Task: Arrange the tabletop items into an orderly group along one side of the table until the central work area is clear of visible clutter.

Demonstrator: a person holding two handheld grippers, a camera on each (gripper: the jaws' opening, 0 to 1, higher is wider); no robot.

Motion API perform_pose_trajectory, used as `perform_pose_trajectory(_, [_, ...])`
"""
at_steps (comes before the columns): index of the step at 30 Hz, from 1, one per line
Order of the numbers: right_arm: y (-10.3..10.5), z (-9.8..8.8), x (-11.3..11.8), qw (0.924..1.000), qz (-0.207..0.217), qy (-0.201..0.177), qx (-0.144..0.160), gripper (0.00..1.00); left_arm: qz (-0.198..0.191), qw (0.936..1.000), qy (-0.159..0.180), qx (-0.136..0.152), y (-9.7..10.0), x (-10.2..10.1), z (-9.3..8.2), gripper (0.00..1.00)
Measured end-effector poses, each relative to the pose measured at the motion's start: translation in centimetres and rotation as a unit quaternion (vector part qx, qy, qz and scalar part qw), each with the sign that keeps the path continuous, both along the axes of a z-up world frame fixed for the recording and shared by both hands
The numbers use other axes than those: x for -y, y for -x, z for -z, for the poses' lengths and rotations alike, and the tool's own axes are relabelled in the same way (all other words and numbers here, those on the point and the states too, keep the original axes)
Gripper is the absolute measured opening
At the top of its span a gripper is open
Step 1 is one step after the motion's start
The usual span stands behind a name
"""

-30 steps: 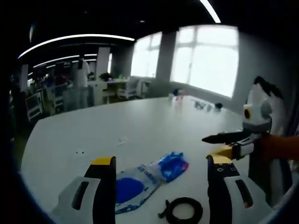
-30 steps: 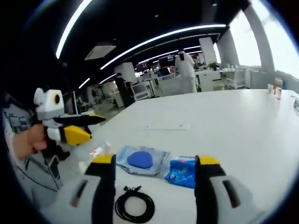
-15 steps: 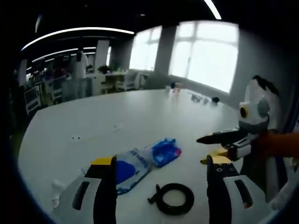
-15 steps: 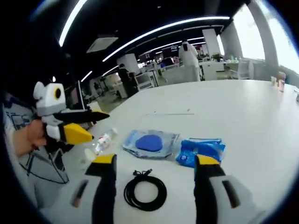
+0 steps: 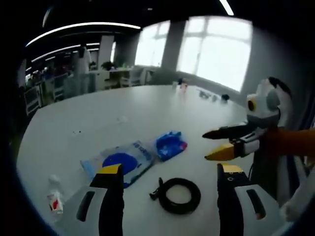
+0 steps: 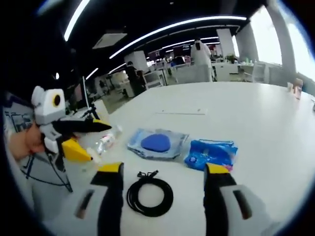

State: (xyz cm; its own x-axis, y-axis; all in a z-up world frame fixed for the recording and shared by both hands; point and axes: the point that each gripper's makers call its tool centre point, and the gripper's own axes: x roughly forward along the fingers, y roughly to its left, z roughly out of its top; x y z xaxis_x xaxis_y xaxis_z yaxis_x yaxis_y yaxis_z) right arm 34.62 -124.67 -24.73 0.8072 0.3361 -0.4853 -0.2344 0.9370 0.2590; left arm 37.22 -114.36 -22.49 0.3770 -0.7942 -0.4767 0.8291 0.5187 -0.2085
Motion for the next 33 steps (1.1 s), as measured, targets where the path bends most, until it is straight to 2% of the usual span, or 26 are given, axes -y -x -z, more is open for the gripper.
perform_pose_trajectory(8, [0.5, 3.2, -0.5, 0.9994, -0.009, 0.019, -0.027, 0.63, 0.004, 0.999, -0.033, -0.031, 1.2, -0.5, 4.0, 0.72])
perform_pose_trajectory(14, [1.0, 5.8, -0.7, 0.9976, -0.014, 0.033, -0.058, 0.61, 0.008, 0.9967, -0.063, -0.05, 2.0, -0.6, 7.2, 0.69])
perform_pose_trajectory(15, [0.9, 6.0, -0.8, 0.9979, -0.013, 0.031, -0.055, 0.61, 0.008, 0.9966, -0.064, -0.051, 2.1, -0.5, 7.5, 0.69])
perform_pose_trajectory(17, [1.1, 7.0, -0.9, 0.9969, -0.017, 0.033, -0.07, 0.6, 0.009, 0.9953, -0.074, -0.061, 2.4, -0.5, 8.5, 0.68])
perform_pose_trajectory(24, [1.3, 9.3, -1.5, 0.9949, -0.025, 0.037, -0.09, 0.54, 0.01, 0.9928, -0.092, -0.076, 2.8, -0.1, 10.4, 0.64])
perform_pose_trajectory(33, [0.8, 10.3, -2.0, 0.9938, -0.024, 0.051, -0.096, 0.47, -0.006, 0.9891, -0.12, -0.085, 2.5, -0.1, 12.2, 0.56])
